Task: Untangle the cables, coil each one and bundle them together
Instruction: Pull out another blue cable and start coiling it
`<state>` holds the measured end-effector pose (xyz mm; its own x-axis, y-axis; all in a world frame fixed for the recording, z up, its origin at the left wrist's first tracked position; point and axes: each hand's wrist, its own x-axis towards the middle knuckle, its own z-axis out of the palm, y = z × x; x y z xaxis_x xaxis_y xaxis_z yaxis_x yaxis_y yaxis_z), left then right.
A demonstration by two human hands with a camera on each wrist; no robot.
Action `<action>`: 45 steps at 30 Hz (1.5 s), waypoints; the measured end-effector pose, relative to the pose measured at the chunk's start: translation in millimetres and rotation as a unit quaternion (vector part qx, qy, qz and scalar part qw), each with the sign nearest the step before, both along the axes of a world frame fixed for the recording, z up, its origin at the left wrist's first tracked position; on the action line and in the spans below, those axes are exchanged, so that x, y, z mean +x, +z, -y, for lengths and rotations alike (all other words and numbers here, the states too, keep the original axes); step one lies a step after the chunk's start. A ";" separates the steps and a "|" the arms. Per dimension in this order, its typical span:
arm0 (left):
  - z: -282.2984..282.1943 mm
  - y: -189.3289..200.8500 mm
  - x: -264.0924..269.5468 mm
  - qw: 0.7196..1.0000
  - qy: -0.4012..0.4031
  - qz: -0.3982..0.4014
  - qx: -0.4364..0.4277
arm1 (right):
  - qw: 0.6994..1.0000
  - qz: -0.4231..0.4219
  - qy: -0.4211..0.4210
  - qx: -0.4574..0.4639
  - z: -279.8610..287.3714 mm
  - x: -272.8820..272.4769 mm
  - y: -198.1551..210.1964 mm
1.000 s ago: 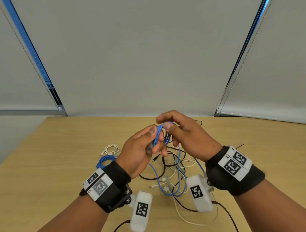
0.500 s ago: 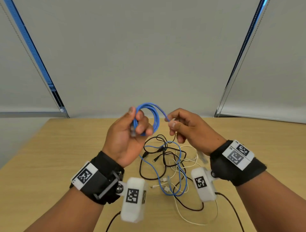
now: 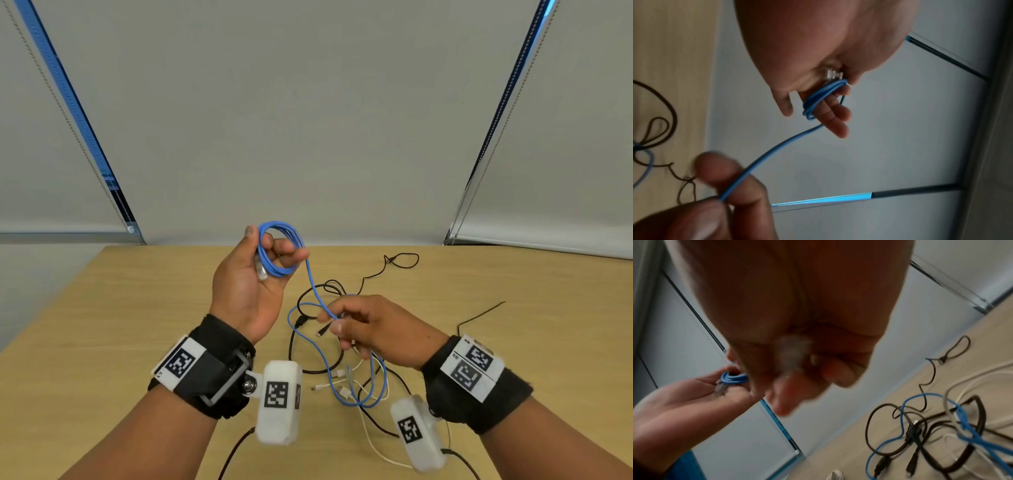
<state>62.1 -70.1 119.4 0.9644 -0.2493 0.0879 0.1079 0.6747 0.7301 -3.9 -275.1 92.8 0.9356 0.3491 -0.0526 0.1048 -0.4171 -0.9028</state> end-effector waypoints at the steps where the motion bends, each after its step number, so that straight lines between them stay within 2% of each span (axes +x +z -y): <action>1: 2.1 -1.4 -2.1 1.000 0.003 -0.003 0.013 | 1.000 -0.003 -0.008 -0.027 1.9 1.9 -0.7; 3: 7.1 -5.5 -7.3 0.999 0.005 0.002 0.053 | 0.999 -0.015 -0.035 -0.030 5.5 4.6 -0.4; 5: 12.2 -10.5 -13.6 0.994 0.001 0.020 0.104 | 0.999 -0.021 -0.041 0.023 6.0 5.0 3.5; 8: 14.7 -15.0 -20.2 0.988 -0.008 0.038 0.153 | 0.995 0.011 -0.051 0.083 0.9 2.7 10.1; 11: 14.9 -13.9 -22.7 0.977 -0.014 0.058 0.203 | 0.983 0.046 -0.103 0.142 -4.5 0.0 14.4; 13: 16.1 -14.1 -26.3 0.970 -0.036 0.071 0.228 | 0.982 0.077 -0.113 0.130 -7.6 0.9 17.2; 17: 20.2 -20.0 -30.7 0.975 -0.122 0.063 0.173 | 0.984 0.106 -0.112 0.087 -11.9 5.4 16.0; 19: 17.8 -21.6 -28.7 0.973 -0.126 0.071 0.182 | 0.985 0.104 -0.117 0.068 -12.5 7.1 16.1; 21: 13.5 -22.4 -23.2 0.945 -0.076 0.114 0.296 | 0.986 0.117 -0.117 0.011 -10.8 9.1 16.5; 23: 10.8 -23.0 -17.9 0.881 -0.019 0.177 0.438 | 0.985 0.127 -0.108 -0.038 -6.5 12.4 18.1; 24: 9.7 -23.5 -15.7 0.864 -0.012 0.187 0.468 | 0.986 0.126 -0.099 -0.049 -4.0 14.2 19.2; 25: 8.6 -23.8 -14.0 0.862 -0.011 0.183 0.473 | 0.986 0.125 -0.090 -0.067 -0.5 16.2 19.8; 27: 5.3 -24.0 -11.4 0.871 -0.009 0.162 0.464 | 0.977 0.143 -0.080 -0.138 8.2 20.7 19.4; 29: 3.6 -26.6 -9.6 0.895 -0.018 0.121 0.429 | 0.957 0.168 -0.094 -0.218 14.8 23.2 18.1; 31: 5.5 -30.1 -11.2 0.922 -0.044 0.071 0.379 | 0.950 0.169 -0.116 -0.237 15.5 24.3 14.5; 32: 7.8 -31.9 -13.1 0.931 -0.059 0.053 0.357 | 0.958 0.155 -0.127 -0.206 14.0 24.9 11.4; 35: 14.3 -36.7 -17.3 0.936 -0.082 0.039 0.341 | 0.985 0.056 -0.161 0.007 3.4 24.7 2.2; 38: 17.7 -38.0 -15.3 0.920 -0.076 0.050 0.381 | 0.971 -0.004 -0.173 0.167 -3.7 19.9 -1.1; 40: 19.2 -37.4 -13.1 0.910 -0.061 0.061 0.405 | 0.963 -0.024 -0.167 0.209 -5.9 18.2 -1.0; 42: 20.6 -37.7 -11.7 0.907 -0.039 0.065 0.413 | 0.966 -0.013 -0.179 0.186 -8.1 18.0 0.7; 45: 22.6 -40.5 -9.3 0.911 0.021 0.046 0.410 | 0.957 0.128 -0.260 0.030 -11.2 17.3 4.5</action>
